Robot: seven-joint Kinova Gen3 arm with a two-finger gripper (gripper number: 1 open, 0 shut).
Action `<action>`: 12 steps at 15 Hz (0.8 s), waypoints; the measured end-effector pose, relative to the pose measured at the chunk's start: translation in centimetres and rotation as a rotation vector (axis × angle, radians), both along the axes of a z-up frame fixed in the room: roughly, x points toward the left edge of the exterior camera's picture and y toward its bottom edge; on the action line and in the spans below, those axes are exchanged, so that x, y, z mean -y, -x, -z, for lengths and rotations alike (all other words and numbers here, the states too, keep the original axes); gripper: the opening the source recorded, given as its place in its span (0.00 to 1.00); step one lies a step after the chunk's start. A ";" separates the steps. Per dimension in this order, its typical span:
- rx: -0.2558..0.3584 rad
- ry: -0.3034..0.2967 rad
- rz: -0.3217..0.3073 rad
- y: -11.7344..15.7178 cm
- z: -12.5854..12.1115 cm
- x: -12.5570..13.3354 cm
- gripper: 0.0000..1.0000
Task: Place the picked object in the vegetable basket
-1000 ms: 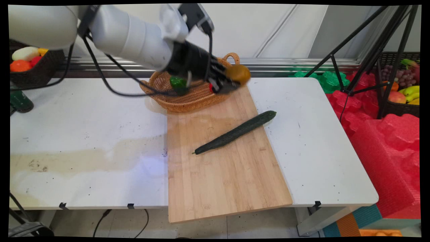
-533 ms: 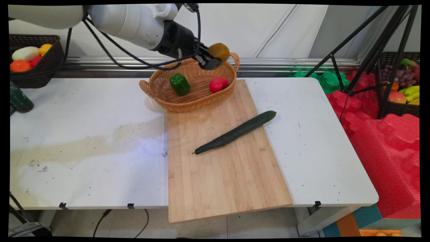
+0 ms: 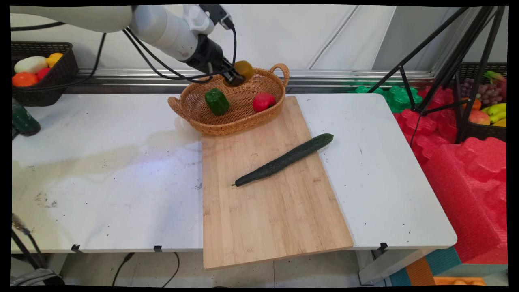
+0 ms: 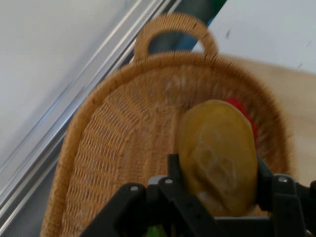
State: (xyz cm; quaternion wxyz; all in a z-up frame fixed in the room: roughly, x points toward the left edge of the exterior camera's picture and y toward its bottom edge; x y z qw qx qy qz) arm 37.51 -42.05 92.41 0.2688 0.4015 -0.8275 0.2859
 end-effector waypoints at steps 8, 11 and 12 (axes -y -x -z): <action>0.110 -0.126 0.060 -0.6 5.0 4.7 0.00; 0.129 -0.159 0.079 -0.7 6.3 5.3 0.00; 0.132 -0.166 0.084 -0.7 6.6 5.4 0.00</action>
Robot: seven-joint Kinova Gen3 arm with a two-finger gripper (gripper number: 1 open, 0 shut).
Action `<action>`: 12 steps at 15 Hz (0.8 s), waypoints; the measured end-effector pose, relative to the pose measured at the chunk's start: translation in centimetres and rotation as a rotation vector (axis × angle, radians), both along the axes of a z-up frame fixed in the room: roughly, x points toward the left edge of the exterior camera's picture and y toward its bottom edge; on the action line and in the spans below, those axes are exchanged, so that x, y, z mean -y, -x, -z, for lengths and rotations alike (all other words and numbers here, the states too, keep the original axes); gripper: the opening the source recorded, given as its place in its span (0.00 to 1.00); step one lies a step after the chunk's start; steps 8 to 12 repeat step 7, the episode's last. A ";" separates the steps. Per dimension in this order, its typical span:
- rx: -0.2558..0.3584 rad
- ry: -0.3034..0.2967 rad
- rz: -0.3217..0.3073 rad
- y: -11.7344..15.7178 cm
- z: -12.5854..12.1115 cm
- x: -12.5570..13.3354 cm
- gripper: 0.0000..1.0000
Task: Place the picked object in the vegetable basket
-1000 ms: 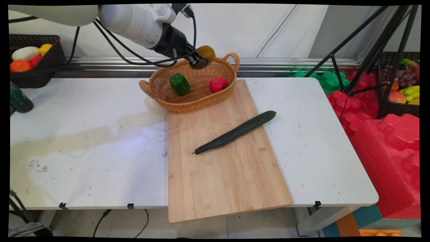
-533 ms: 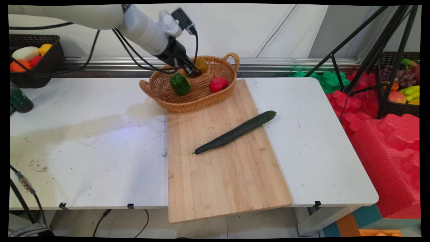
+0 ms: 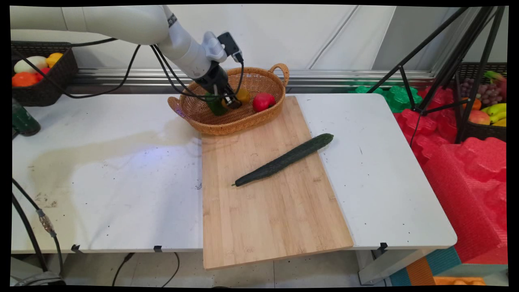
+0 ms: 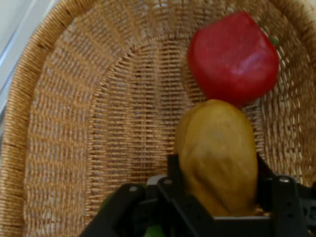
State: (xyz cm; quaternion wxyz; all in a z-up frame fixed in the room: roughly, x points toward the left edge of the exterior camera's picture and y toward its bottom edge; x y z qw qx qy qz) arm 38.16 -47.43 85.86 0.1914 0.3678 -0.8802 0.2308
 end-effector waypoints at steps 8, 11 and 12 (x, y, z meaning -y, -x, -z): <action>0.007 -0.015 0.034 0.5 0.8 0.2 1.00; 0.007 -0.015 0.034 0.5 0.8 0.2 1.00; 0.007 -0.015 0.034 0.5 0.8 0.2 1.00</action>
